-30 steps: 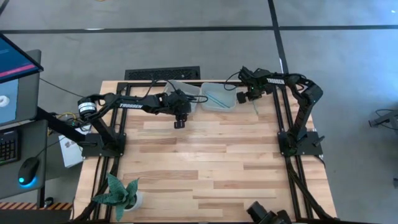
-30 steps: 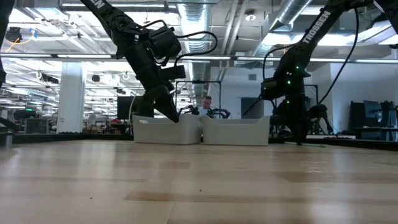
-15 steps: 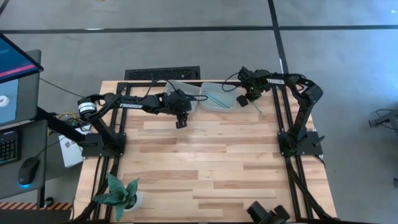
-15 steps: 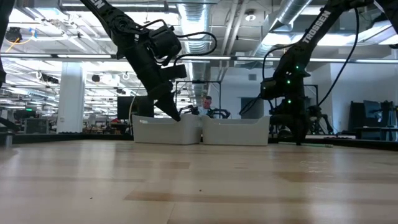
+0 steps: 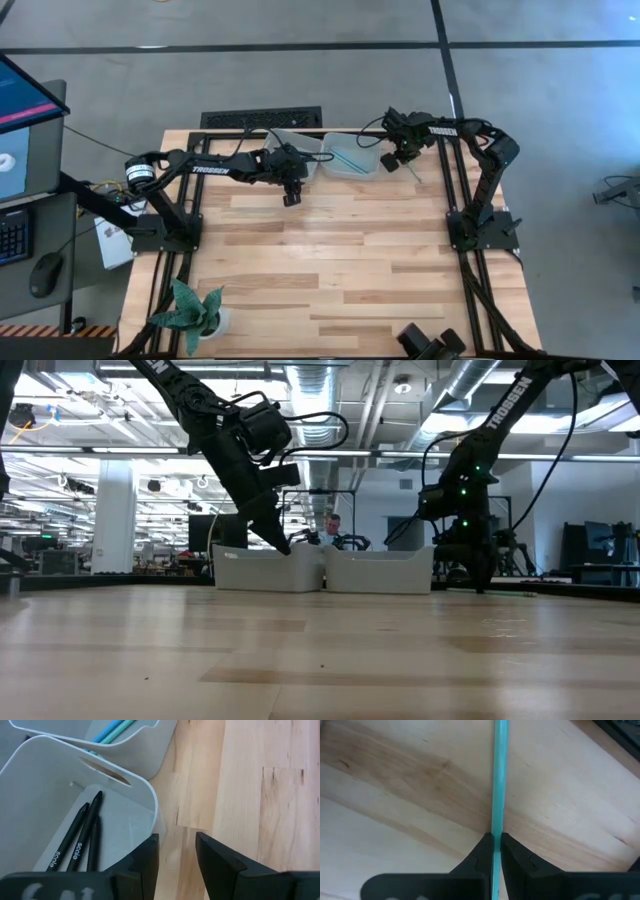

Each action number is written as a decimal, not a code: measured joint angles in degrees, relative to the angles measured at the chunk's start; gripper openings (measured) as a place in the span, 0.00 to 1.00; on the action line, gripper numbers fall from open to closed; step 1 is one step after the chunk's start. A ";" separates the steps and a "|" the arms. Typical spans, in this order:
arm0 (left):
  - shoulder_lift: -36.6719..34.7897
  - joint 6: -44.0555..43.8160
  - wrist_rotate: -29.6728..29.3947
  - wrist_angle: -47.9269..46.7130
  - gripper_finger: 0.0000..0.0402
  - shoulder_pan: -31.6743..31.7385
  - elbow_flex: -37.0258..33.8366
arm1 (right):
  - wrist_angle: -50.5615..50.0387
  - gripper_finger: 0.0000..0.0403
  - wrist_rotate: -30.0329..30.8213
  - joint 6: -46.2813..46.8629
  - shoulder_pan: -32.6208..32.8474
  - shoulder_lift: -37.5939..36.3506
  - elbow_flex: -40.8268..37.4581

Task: Sort pens & pencils
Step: Put the light green pencil into the right gray bin

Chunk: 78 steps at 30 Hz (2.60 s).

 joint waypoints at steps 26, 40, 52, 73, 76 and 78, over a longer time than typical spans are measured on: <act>0.00 -0.56 -0.04 -0.03 0.30 0.00 0.00 | -10.18 0.12 -0.44 -0.46 -0.48 0.33 9.36; 0.00 -1.14 -0.02 -0.05 0.30 0.02 0.00 | -13.99 0.12 -0.04 1.06 -1.59 0.17 20.73; 0.00 -1.22 0.00 -0.07 0.30 0.02 0.00 | -14.80 0.12 -0.30 -1.55 1.27 0.11 36.36; 0.00 -2.43 0.00 -4.27 0.30 -2.05 0.00 | -7.09 0.12 -0.66 -6.68 16.39 0.05 38.95; 0.00 -1.88 0.02 -6.17 0.30 -3.34 0.00 | -6.56 0.12 -0.59 -8.00 16.52 0.58 37.30; 0.00 -1.88 0.02 -6.52 0.30 -4.29 0.00 | -6.40 0.12 -0.58 -8.03 16.48 0.76 35.90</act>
